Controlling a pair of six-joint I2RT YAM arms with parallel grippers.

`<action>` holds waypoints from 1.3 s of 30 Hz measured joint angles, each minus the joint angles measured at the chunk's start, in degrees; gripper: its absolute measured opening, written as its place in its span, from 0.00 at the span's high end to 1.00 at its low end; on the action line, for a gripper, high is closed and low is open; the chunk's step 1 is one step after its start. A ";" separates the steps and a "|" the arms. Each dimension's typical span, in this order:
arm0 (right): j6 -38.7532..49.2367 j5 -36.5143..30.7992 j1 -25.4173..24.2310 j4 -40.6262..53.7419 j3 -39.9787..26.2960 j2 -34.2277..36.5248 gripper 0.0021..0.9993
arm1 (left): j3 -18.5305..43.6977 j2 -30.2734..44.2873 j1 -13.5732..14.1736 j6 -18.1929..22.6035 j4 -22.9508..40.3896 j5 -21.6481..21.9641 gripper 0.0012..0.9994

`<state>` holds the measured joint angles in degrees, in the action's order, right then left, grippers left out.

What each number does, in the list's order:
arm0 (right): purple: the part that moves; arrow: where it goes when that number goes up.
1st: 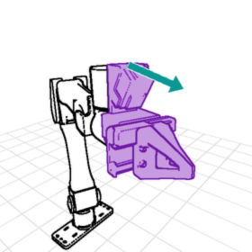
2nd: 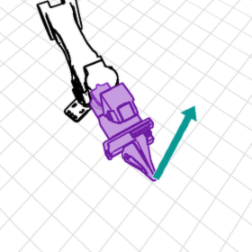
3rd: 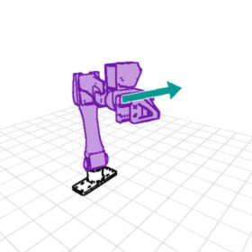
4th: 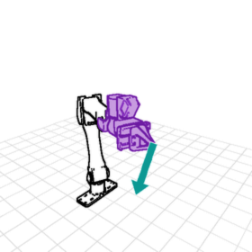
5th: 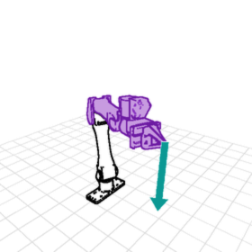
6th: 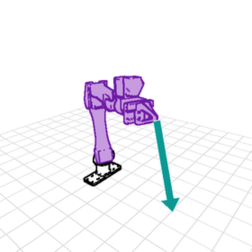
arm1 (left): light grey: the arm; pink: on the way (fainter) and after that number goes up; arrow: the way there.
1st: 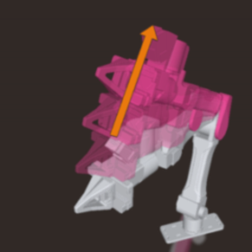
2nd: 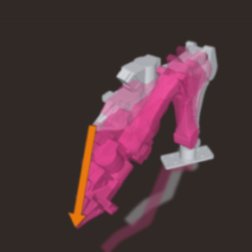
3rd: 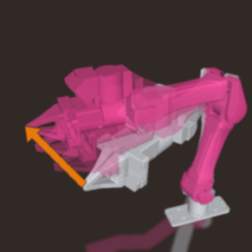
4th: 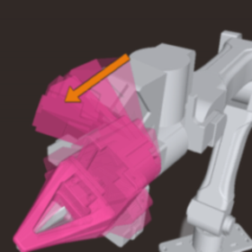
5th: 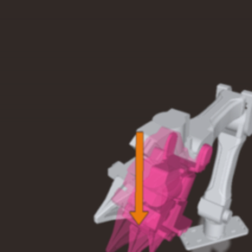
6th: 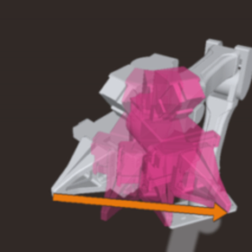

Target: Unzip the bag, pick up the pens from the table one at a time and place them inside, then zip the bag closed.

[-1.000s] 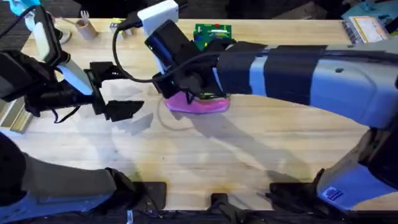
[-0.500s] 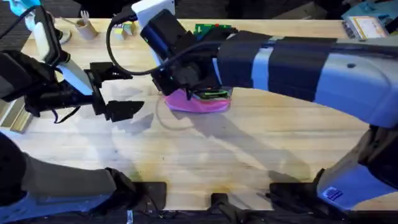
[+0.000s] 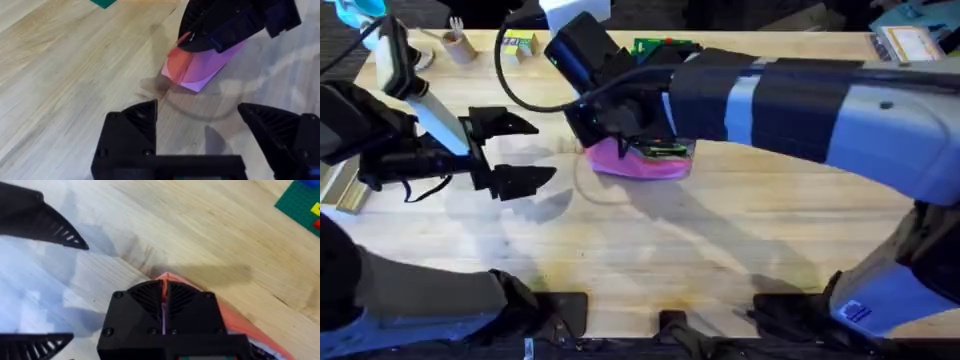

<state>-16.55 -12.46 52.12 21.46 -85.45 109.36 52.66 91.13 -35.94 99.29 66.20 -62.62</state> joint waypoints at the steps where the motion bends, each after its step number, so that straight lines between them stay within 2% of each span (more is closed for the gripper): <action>1: -0.10 -0.12 0.00 -0.28 0.00 0.00 0.97 | 0.00 0.00 0.00 0.00 0.62 -0.46 0.01; 12: -0.42 -1.50 -0.04 -3.21 0.00 0.00 0.97 | 0.00 0.00 0.03 -0.34 2.83 -3.85 0.01; 15: -0.42 -1.52 -0.04 -3.27 0.00 -0.01 0.97 | 0.00 0.00 0.78 -0.64 2.86 -4.11 0.01; 19: -0.42 -1.52 -0.04 -3.29 0.00 -0.01 0.97 | 0.00 0.00 3.75 -0.70 2.77 -4.51 0.01; 26: -0.44 -1.52 -0.04 -3.31 0.00 0.00 0.97 | 0.00 0.00 11.63 -0.72 -0.69 -4.12 0.01; 29: -0.42 -1.52 -0.04 -3.33 0.00 0.00 0.97 | 0.00 0.00 13.89 -0.72 -1.82 -3.51 0.01; 32: -0.42 -1.52 -0.04 -3.35 0.00 0.00 0.97 | 0.00 0.00 14.71 -0.78 -2.10 -2.93 0.01; 39: -0.42 -1.52 -0.04 -3.38 0.00 0.00 0.97 | 0.00 0.35 14.75 -2.64 -3.84 -1.65 0.01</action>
<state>-16.97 -13.98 52.07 18.09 -85.45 109.36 52.66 91.48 -21.19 96.64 62.37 -64.27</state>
